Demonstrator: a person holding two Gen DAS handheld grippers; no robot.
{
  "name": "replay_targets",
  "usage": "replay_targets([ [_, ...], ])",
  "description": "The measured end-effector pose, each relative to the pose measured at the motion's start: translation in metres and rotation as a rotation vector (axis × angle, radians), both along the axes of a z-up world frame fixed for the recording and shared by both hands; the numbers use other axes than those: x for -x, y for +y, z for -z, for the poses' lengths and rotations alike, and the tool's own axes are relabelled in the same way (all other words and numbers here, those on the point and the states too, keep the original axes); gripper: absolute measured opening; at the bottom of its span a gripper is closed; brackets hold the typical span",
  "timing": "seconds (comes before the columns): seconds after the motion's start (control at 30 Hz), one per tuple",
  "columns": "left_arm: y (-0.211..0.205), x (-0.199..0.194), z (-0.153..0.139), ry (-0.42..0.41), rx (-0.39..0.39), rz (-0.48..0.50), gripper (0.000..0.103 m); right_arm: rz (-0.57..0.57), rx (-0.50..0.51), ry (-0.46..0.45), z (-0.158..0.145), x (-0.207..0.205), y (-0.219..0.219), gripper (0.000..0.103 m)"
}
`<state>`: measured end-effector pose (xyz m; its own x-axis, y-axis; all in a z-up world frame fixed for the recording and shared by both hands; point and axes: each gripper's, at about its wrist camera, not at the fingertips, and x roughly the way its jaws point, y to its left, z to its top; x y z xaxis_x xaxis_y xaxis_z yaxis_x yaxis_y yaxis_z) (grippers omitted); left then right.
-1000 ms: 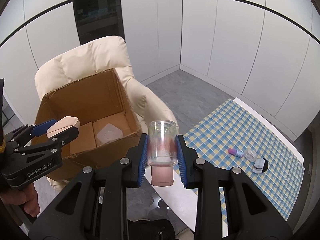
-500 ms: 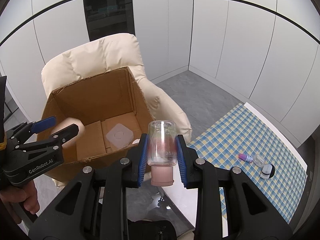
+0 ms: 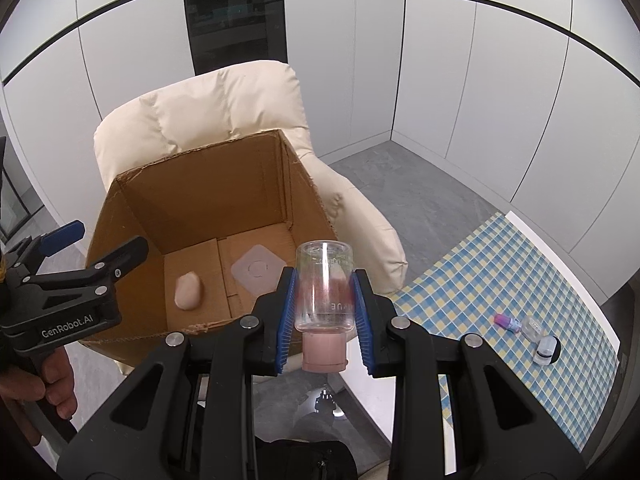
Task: Organize objects
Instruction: 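Lower the peach sponge into the box and open the left tool, then lower the pink-capped bottle into the box and open the right tool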
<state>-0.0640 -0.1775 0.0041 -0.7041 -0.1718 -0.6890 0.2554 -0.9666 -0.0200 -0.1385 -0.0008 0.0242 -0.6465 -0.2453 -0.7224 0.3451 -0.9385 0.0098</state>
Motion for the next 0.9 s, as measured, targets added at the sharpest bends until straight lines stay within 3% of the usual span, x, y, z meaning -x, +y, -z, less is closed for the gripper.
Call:
replay_targets([
  [0.9, -0.053, -0.028, -0.002, 0.010, -0.002, -0.076, 0.103, -0.110, 0.000, -0.011, 0.002, 0.000, -0.068, 0.029],
])
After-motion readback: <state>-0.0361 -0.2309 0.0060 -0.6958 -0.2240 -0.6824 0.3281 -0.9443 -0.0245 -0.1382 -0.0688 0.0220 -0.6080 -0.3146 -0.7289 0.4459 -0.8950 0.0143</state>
